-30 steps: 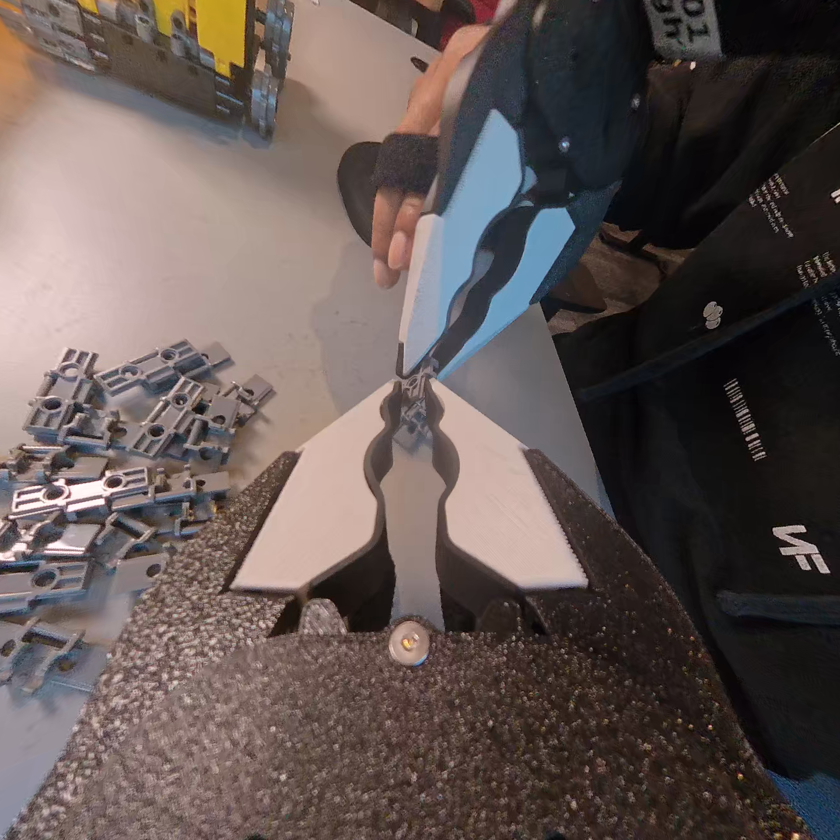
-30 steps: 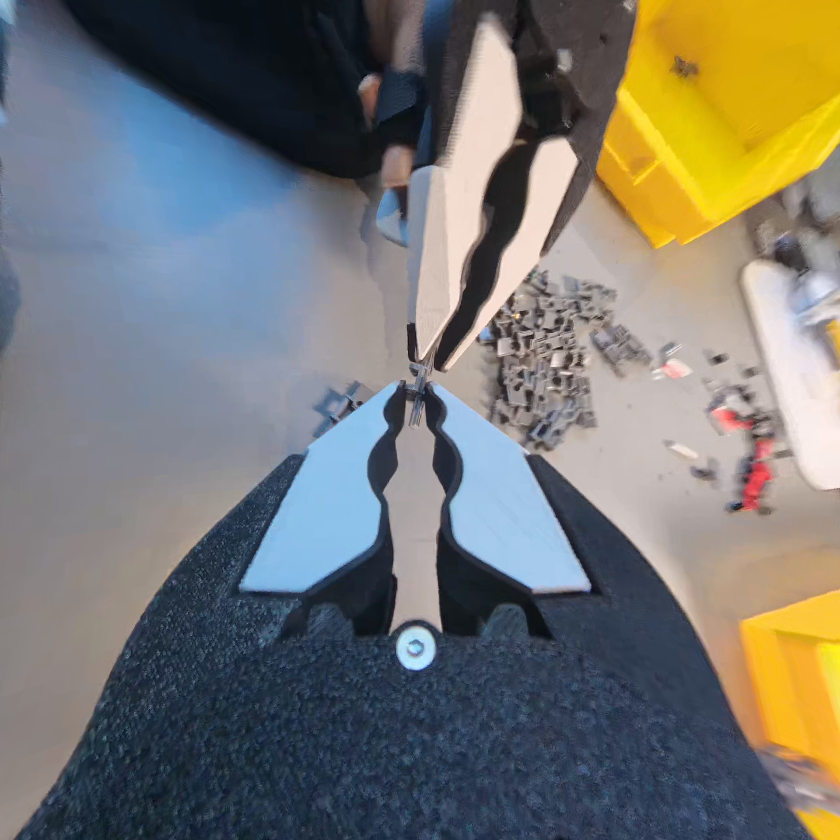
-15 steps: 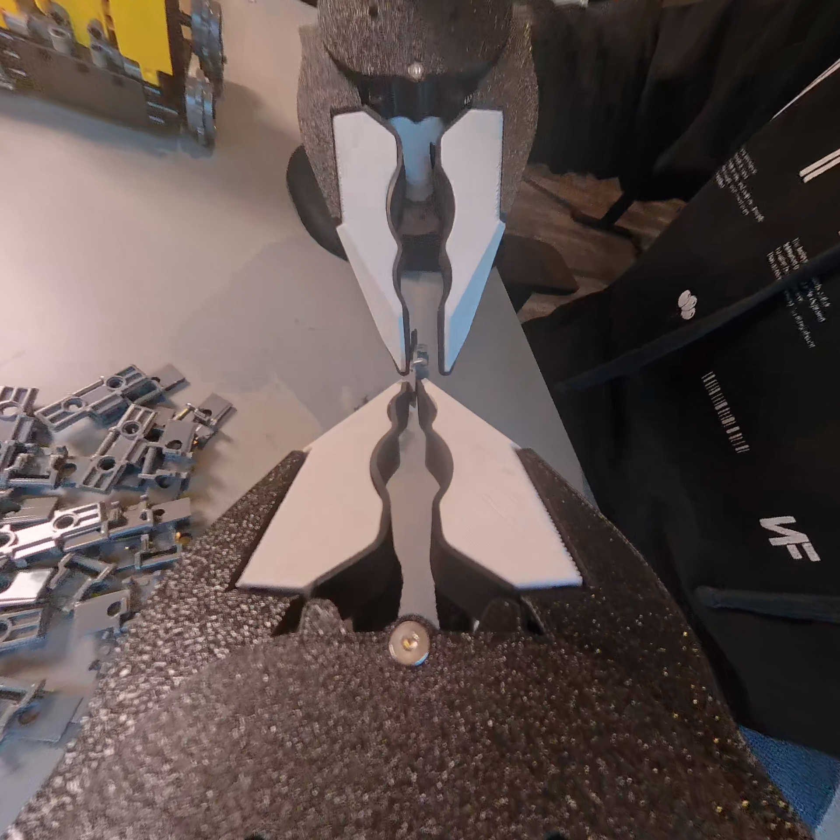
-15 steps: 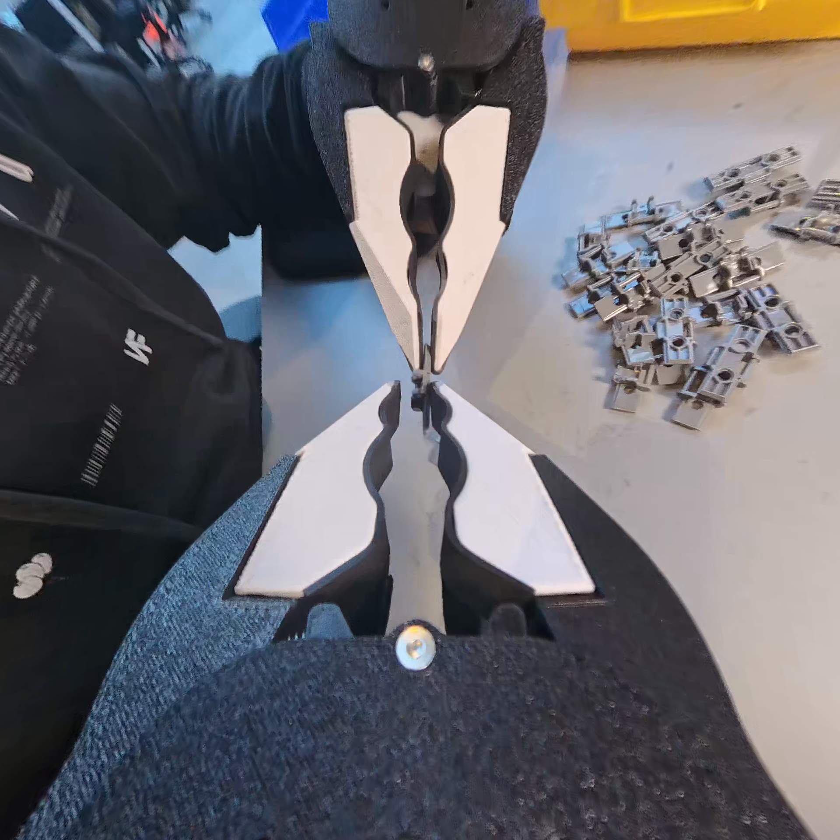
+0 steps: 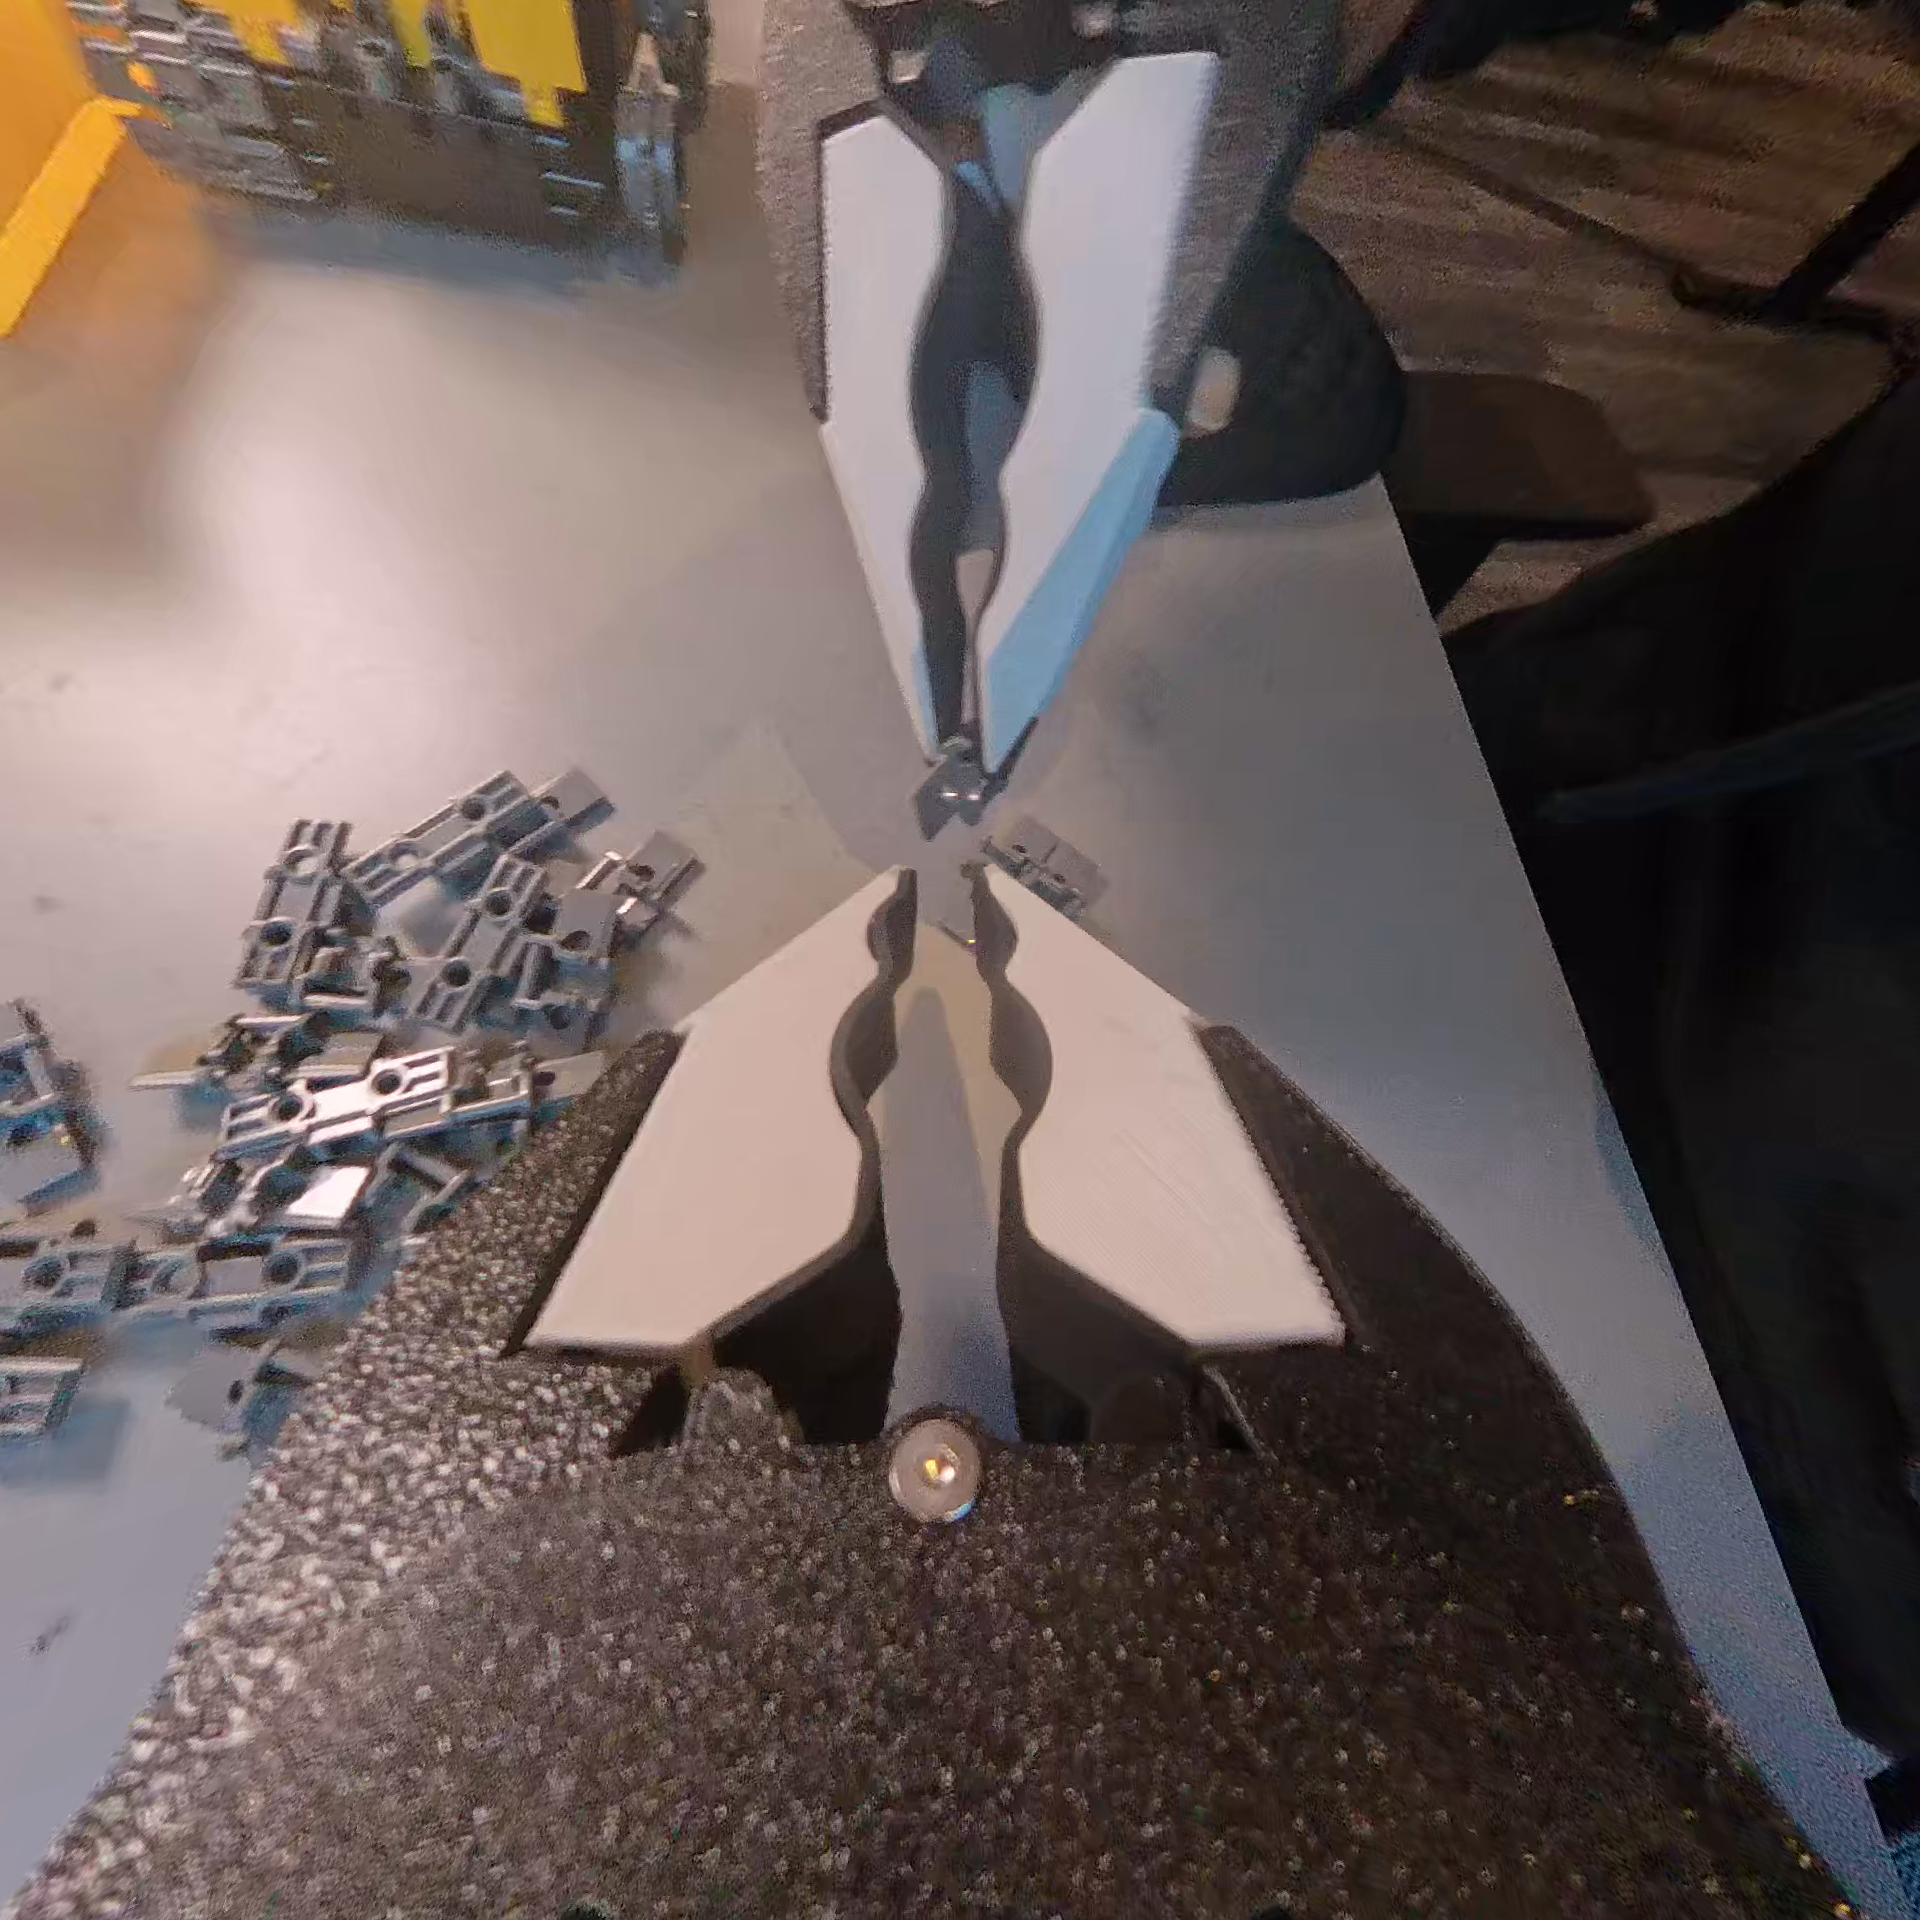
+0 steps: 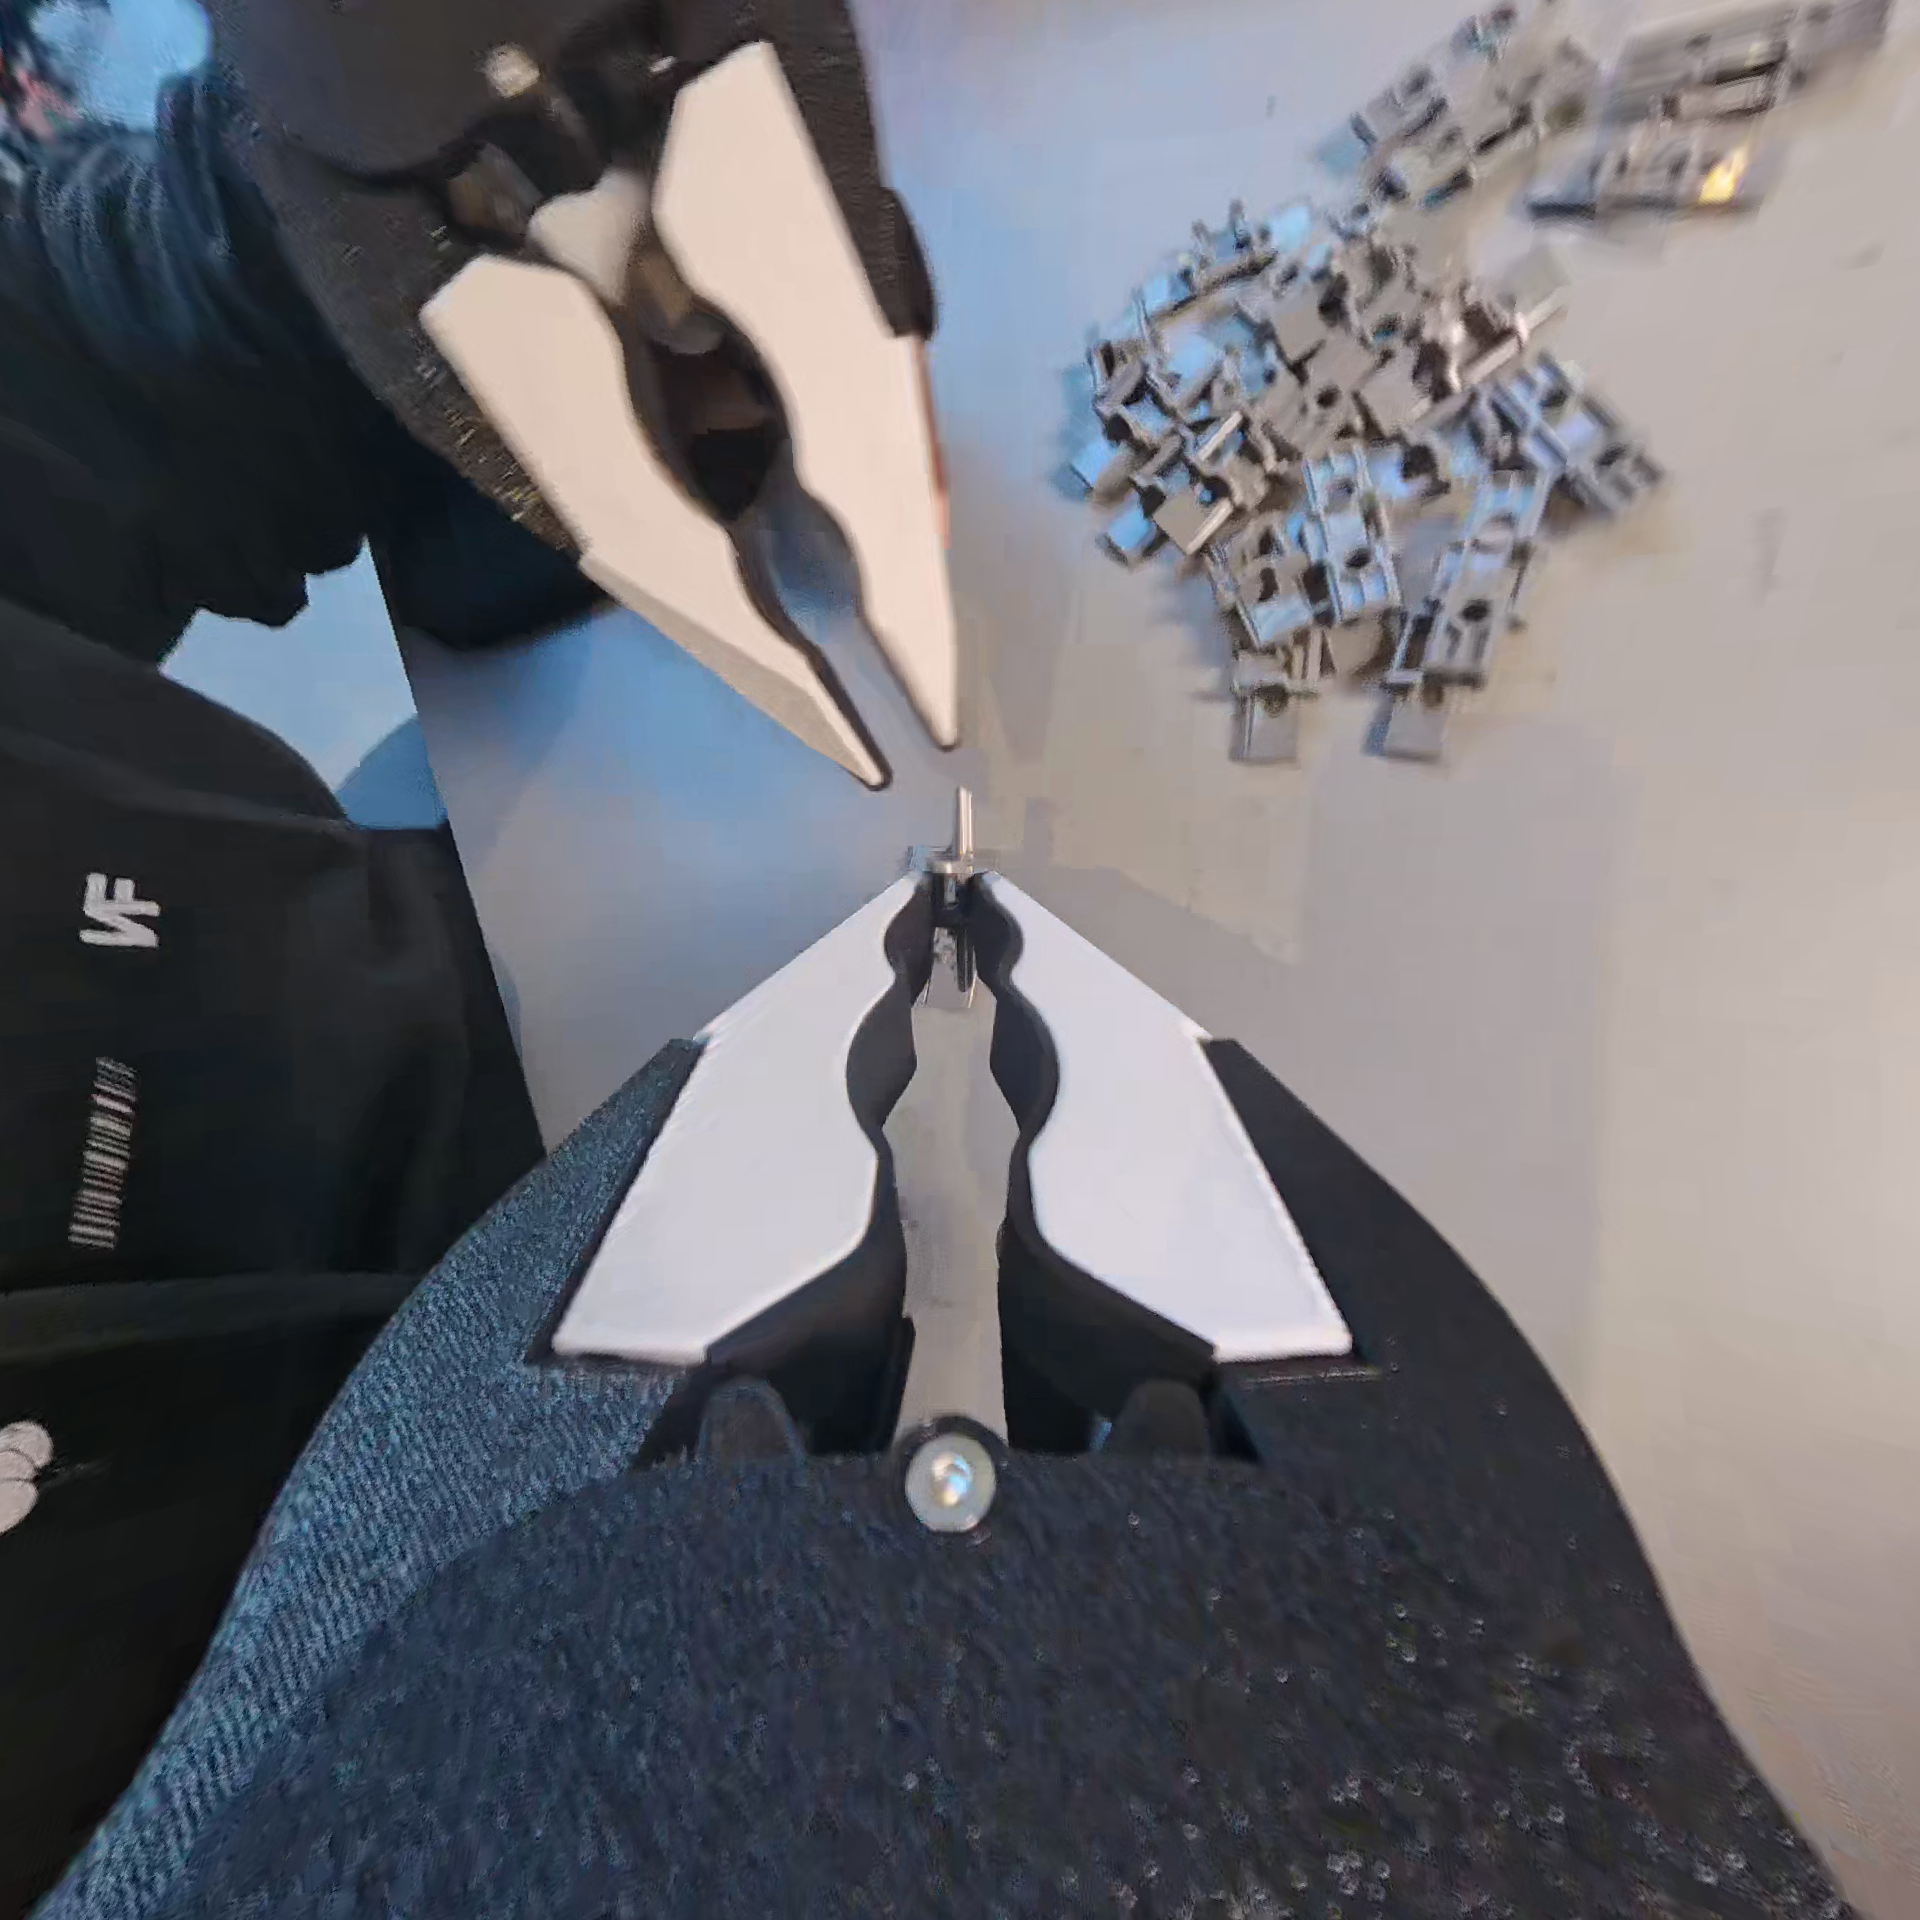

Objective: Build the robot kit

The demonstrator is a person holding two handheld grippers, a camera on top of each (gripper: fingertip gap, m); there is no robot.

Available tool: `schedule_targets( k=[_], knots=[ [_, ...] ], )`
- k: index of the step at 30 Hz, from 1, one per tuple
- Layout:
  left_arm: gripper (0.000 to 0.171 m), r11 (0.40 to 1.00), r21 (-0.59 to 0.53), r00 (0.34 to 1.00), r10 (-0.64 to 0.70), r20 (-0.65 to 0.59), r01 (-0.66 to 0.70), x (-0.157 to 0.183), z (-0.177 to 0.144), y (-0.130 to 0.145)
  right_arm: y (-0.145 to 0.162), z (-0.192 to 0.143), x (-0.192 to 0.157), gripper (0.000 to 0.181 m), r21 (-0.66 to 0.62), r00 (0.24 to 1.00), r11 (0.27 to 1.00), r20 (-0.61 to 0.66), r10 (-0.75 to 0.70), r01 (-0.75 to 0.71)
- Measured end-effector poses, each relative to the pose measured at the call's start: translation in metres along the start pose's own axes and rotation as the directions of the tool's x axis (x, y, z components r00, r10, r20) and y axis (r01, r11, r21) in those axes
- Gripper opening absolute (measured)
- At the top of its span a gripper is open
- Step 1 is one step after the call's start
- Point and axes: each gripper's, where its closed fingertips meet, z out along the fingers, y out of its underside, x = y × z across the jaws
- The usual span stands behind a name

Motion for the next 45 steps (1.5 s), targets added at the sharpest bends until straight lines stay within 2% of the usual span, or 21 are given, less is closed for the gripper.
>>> schedule_targets(
  k=[4, 13, 21, 28, 38, 45],
  knots=[
    [0.008, 0.991, -0.082, 0.995, 0.103, -0.008, -0.103, 0.014, 0.010, 0.013, 0.009, 0.008, 0.001, 0.006, -0.018, 0.996, 0.996, -0.024, 0.086, -0.086],
    [0.015, 0.967, -0.188, 0.983, 0.182, 0.030, -0.173, 0.016, 0.024, 0.027, 0.017, 0.016, 0.007, 0.006, -0.114, 0.993, 0.993, -0.118, 0.018, -0.032],
    [0.011, 0.962, -0.198, 0.980, 0.196, 0.031, -0.186, 0.018, 0.026, 0.029, 0.016, 0.017, 0.008, 0.006, -0.193, 0.973, 0.978, -0.201, -0.115, 0.075],
    [0.011, 0.962, -0.199, 0.980, 0.195, 0.035, -0.184, 0.018, 0.026, 0.029, 0.015, 0.019, 0.010, 0.006, -0.265, 0.962, 0.959, -0.220, -0.161, 0.100],
    [0.010, 0.963, -0.195, 0.980, 0.196, 0.039, -0.185, 0.018, 0.027, 0.029, 0.018, 0.020, 0.012, 0.007, -0.360, 0.910, 0.918, -0.304, -0.283, 0.165],
    [0.010, 0.962, -0.195, 0.978, 0.203, 0.040, -0.191, 0.019, 0.027, 0.029, 0.020, 0.022, 0.014, 0.006, -0.427, 0.881, 0.881, -0.313, -0.355, 0.203]
  ],
)
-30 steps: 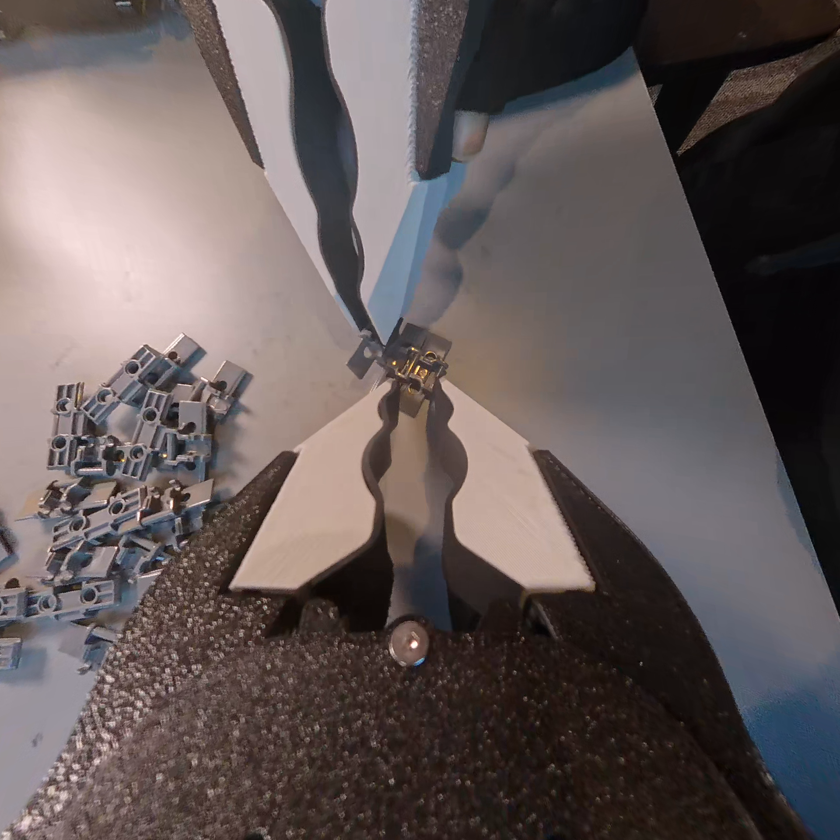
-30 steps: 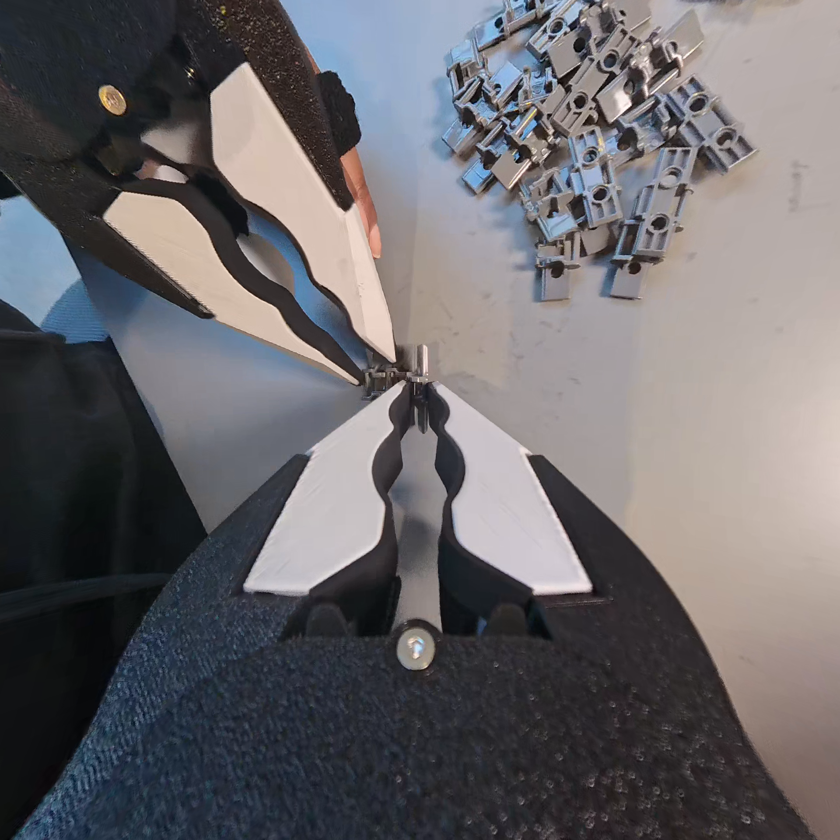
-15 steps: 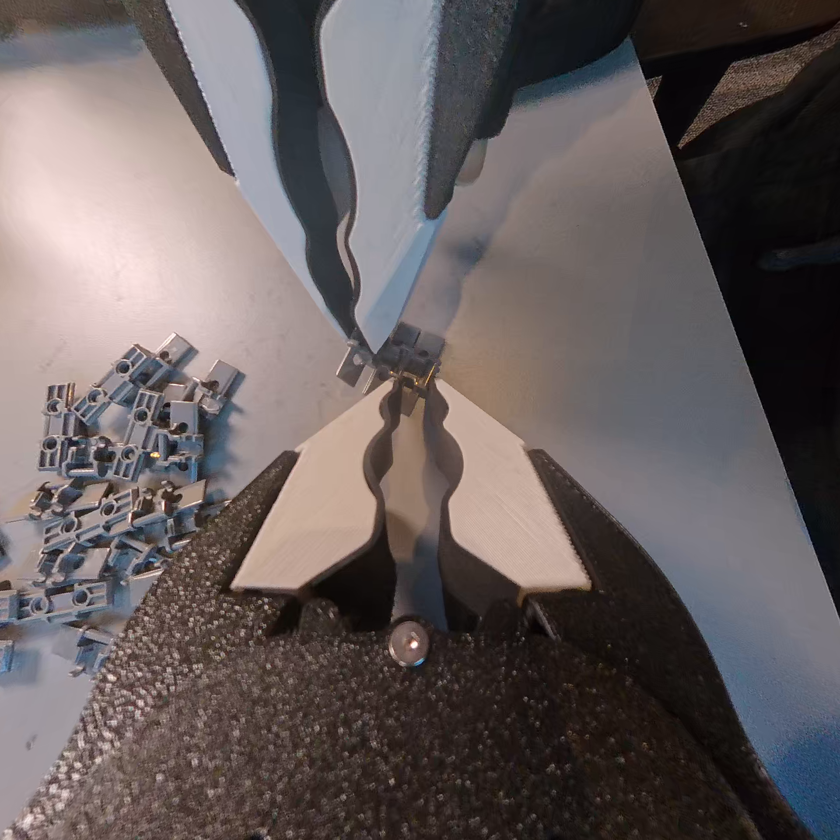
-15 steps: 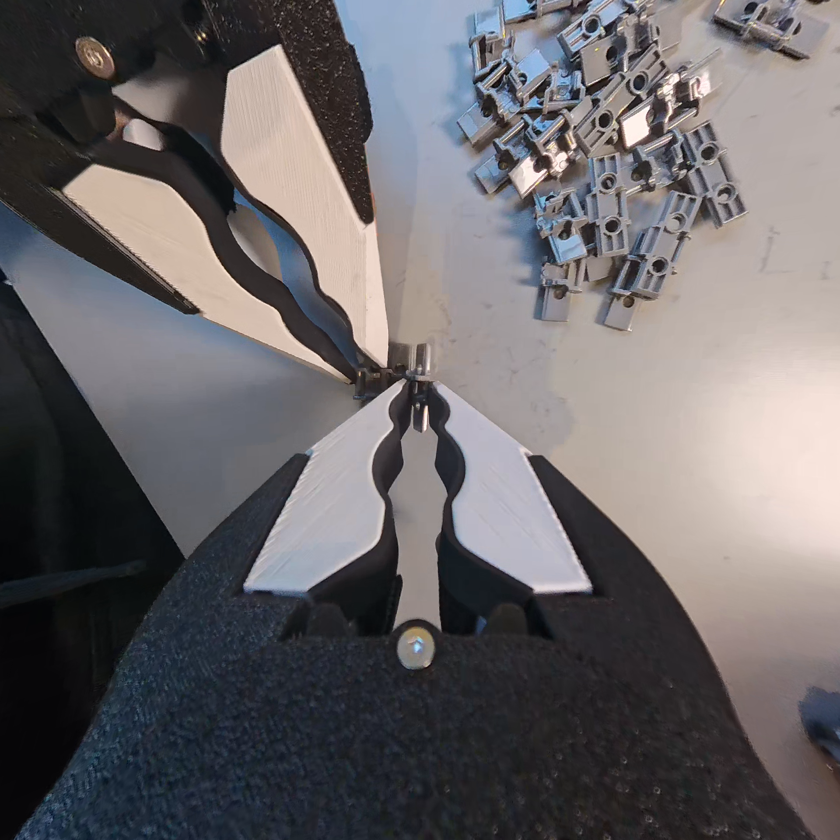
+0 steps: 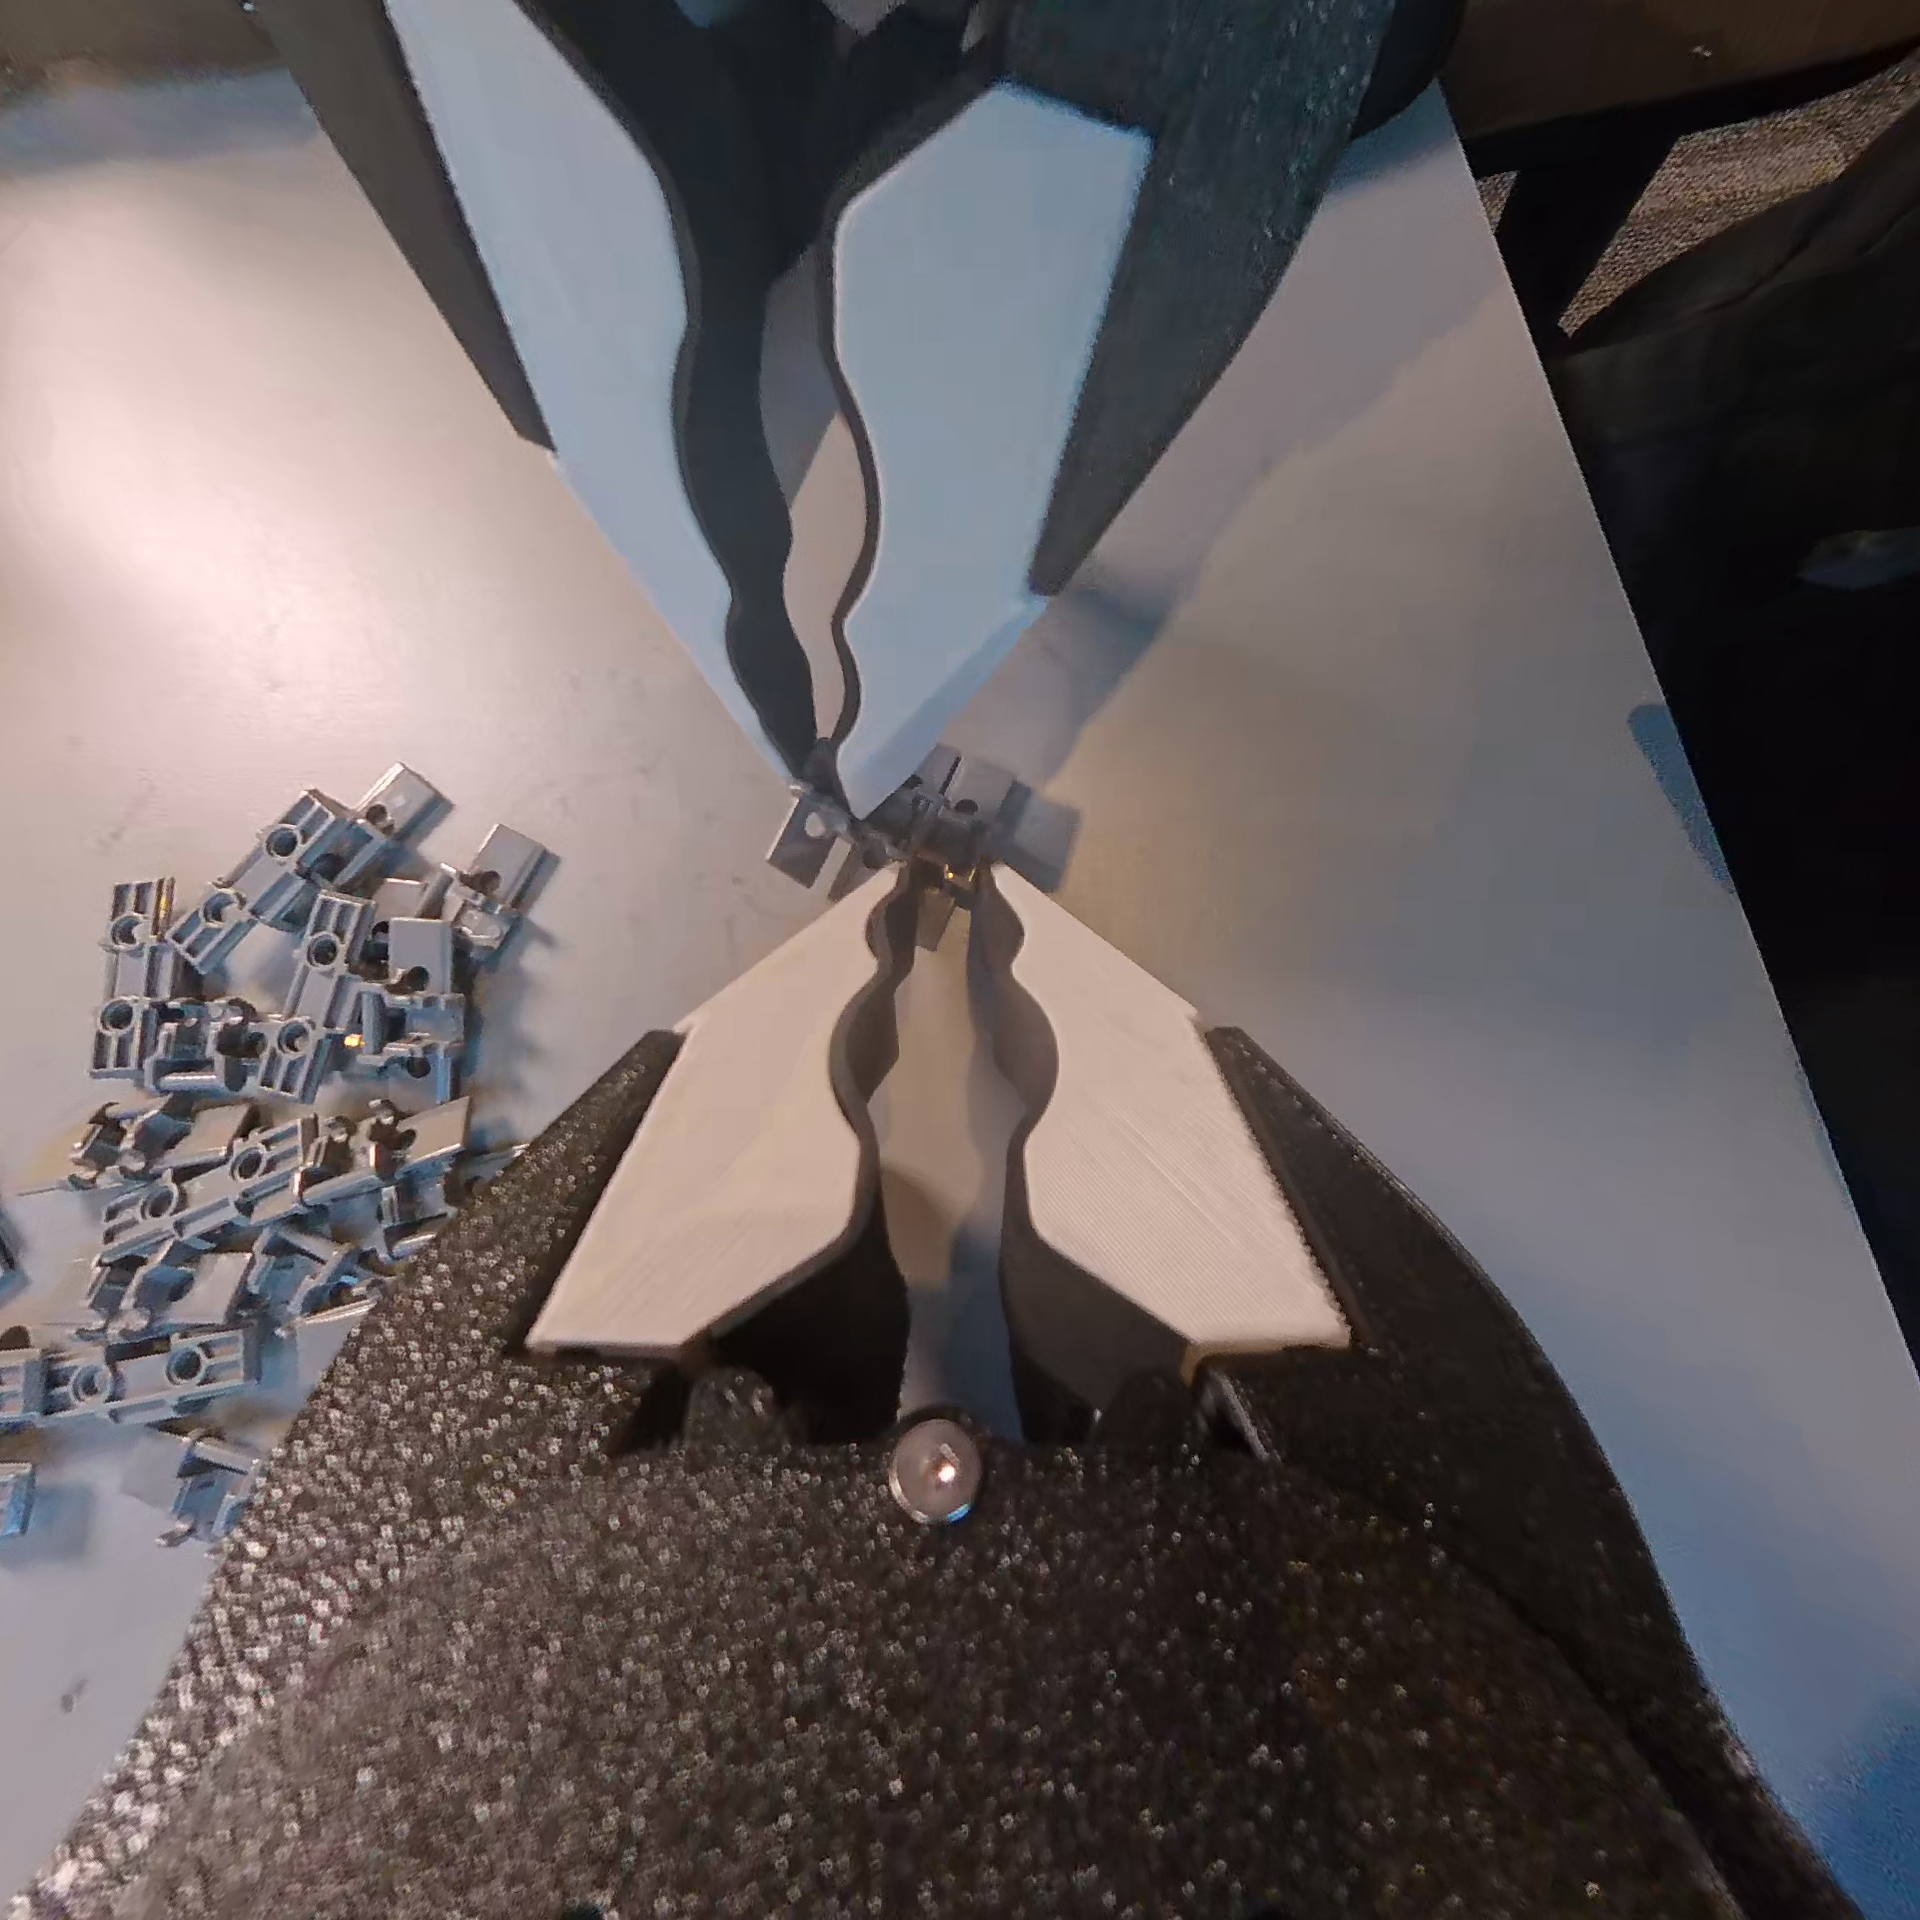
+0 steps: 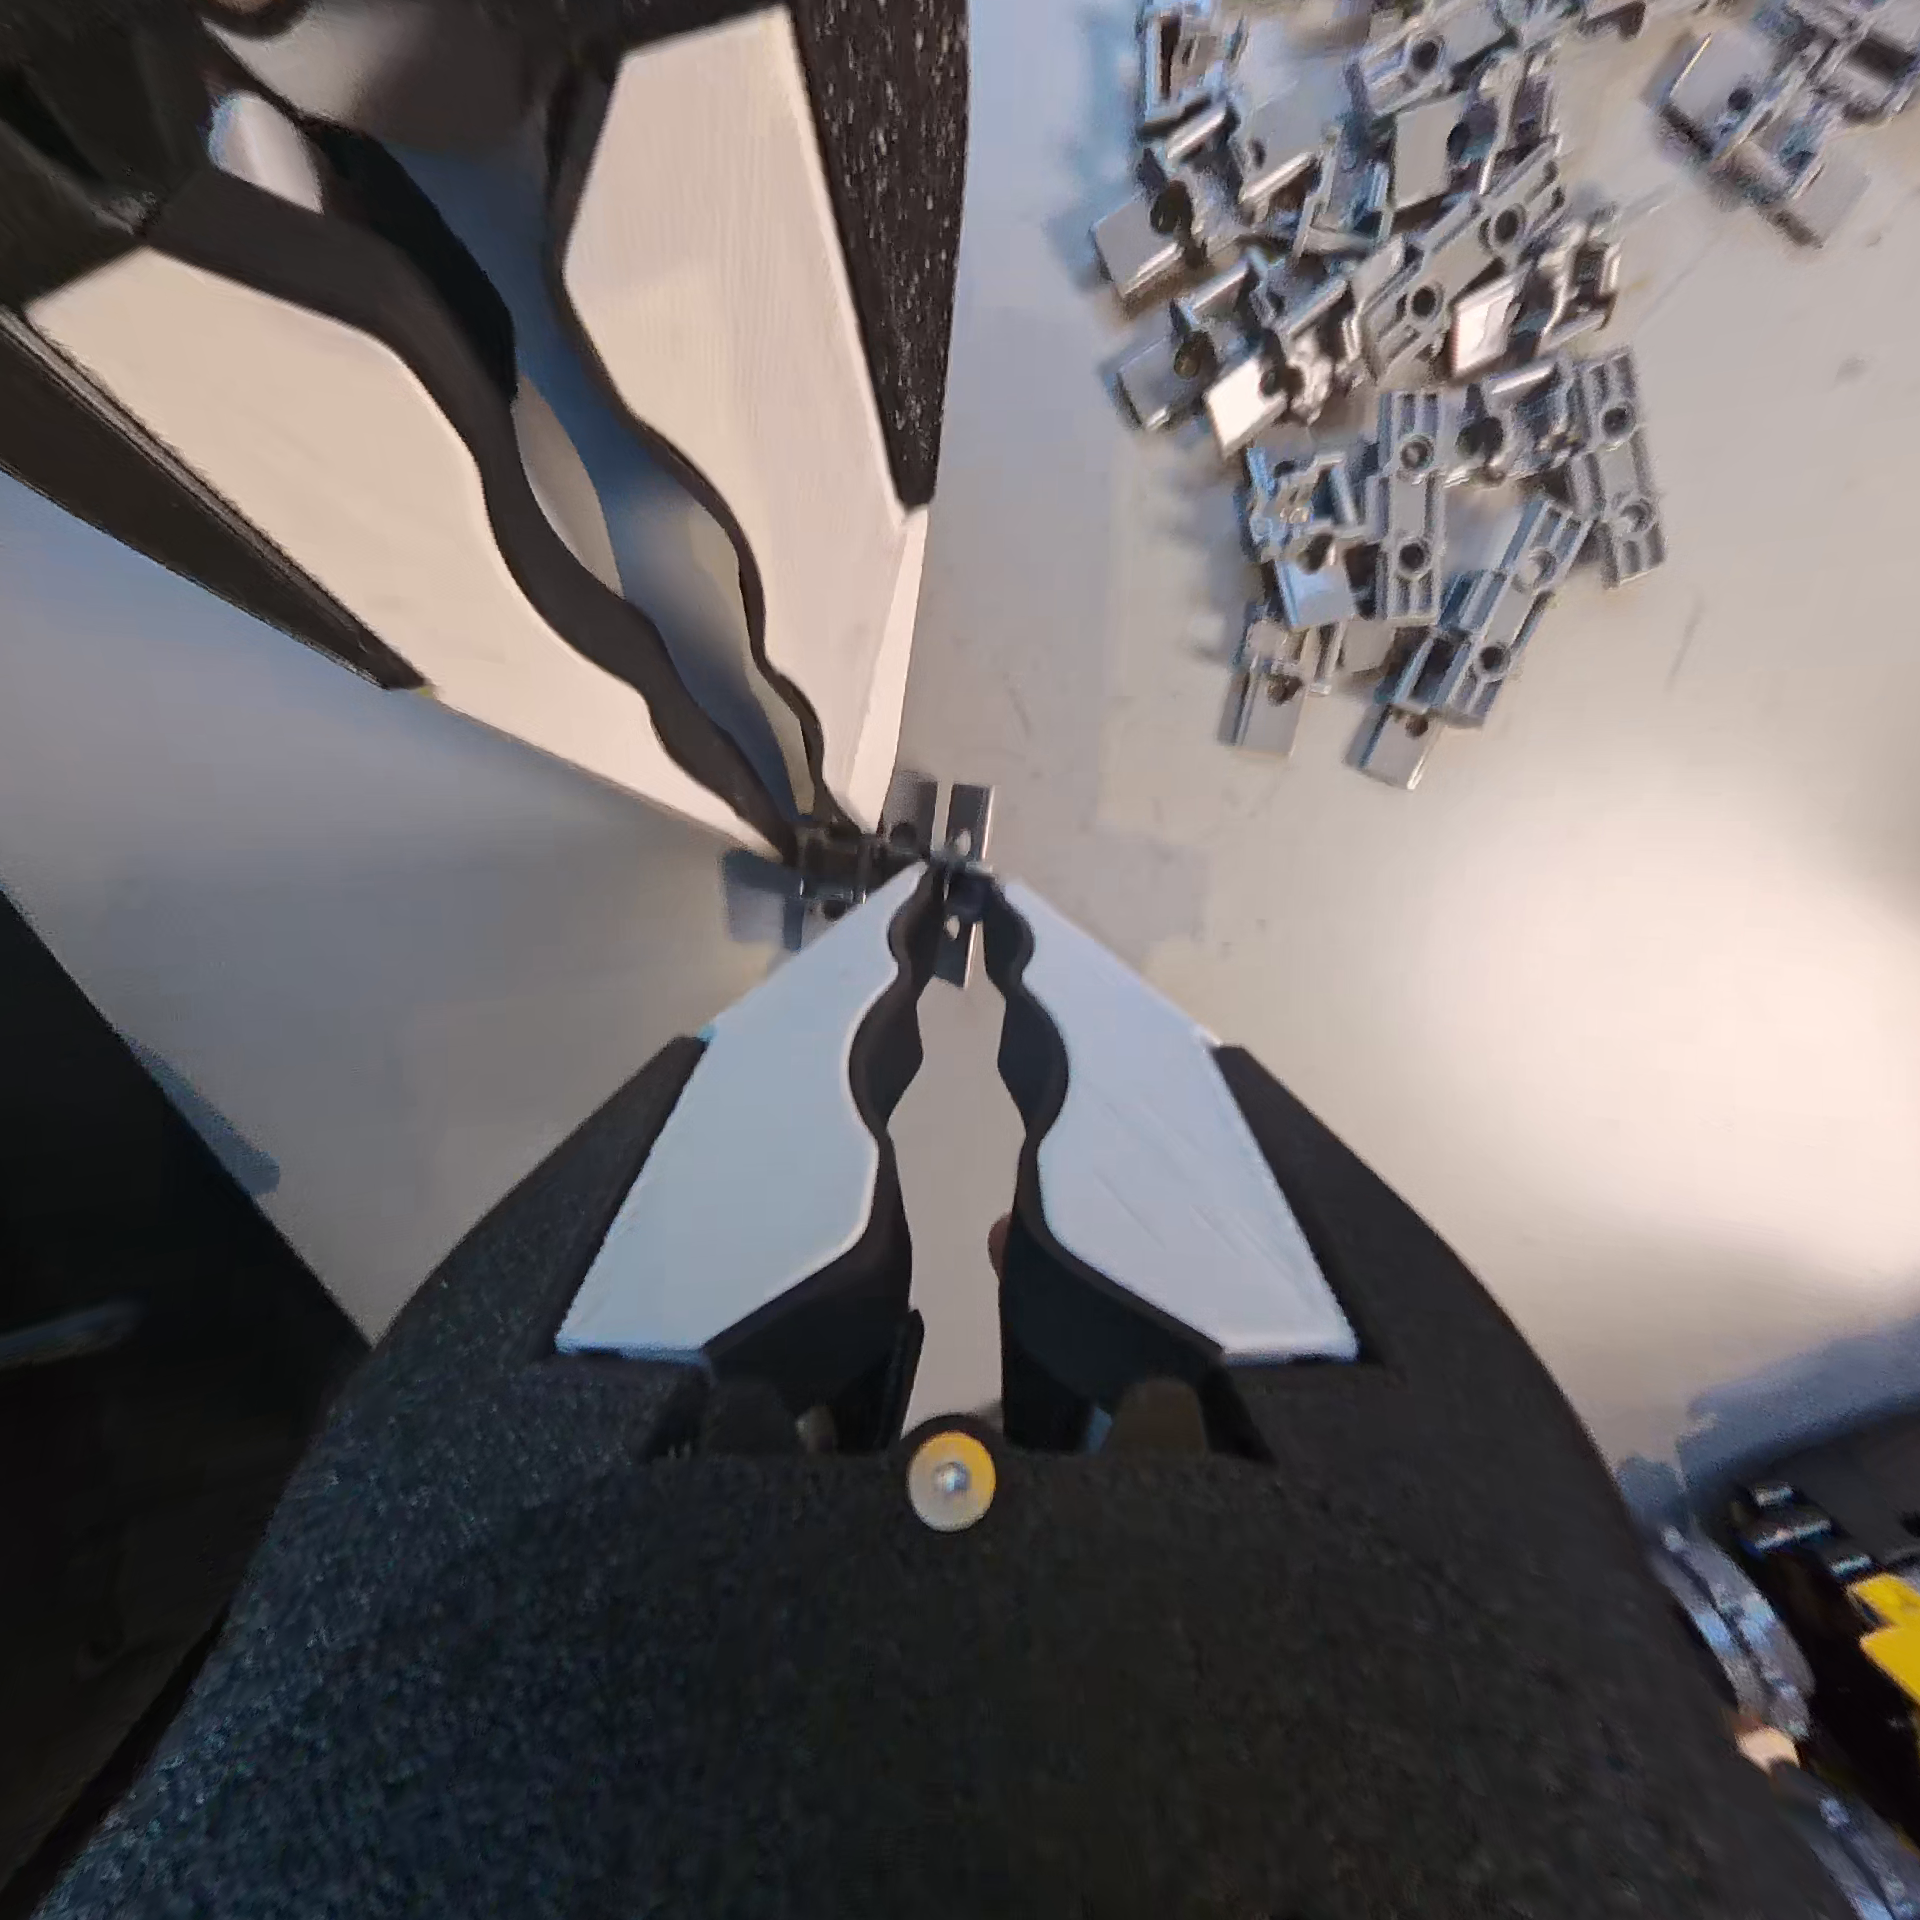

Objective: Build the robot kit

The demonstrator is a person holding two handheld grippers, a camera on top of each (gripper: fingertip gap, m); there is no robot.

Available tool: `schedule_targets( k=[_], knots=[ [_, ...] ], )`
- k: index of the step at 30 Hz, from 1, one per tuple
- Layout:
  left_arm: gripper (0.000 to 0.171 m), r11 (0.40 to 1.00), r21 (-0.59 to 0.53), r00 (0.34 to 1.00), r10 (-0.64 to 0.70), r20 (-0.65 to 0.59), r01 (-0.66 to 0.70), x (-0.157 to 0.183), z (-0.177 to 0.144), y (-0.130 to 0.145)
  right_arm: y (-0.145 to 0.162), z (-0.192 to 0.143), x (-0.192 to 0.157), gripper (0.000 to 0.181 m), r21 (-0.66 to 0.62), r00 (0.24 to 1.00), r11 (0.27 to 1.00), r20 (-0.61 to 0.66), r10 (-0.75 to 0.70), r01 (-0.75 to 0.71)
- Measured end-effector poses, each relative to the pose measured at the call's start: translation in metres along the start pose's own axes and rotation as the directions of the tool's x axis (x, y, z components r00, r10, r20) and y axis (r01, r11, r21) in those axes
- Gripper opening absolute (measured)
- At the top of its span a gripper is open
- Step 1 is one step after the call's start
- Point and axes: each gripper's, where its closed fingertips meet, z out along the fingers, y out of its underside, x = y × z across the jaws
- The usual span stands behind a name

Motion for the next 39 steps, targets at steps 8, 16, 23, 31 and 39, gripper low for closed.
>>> schedule_targets(
  k=[8, 16, 23, 31, 39],
  knots=[
    [0.010, 1.000, 0.000, 1.000, -0.001, 0.001, 0.001, 0.000, 0.000, 0.000, -0.001, -0.001, 0.001, 0.008, 0.043, 0.996, 0.997, 0.060, 0.065, -0.067],
    [0.010, 1.000, -0.002, 1.000, -0.004, -0.010, 0.004, 0.001, 0.000, -0.001, -0.005, -0.025, 0.017, 0.014, 0.259, 0.943, 0.920, 0.237, 0.234, -0.294],
    [0.015, 1.000, -0.008, 1.000, 0.020, 0.021, -0.020, -0.007, -0.011, 0.004, -0.002, -0.013, 0.001, 0.015, 0.314, 0.985, 0.943, 0.160, 0.063, -0.112],
    [0.021, 0.984, 0.097, 0.973, -0.163, 0.163, 0.149, -0.069, -0.070, 0.027, -0.006, -0.029, 0.016, 0.018, 0.457, 0.984, 0.876, 0.152, 0.094, -0.154],
    [0.023, 0.984, -0.001, 0.959, -0.172, 0.223, 0.177, -0.085, -0.061, 0.057, 0.000, -0.035, 0.021, 0.018, 0.513, 0.982, 0.840, 0.156, 0.111, -0.176]
  ],
)
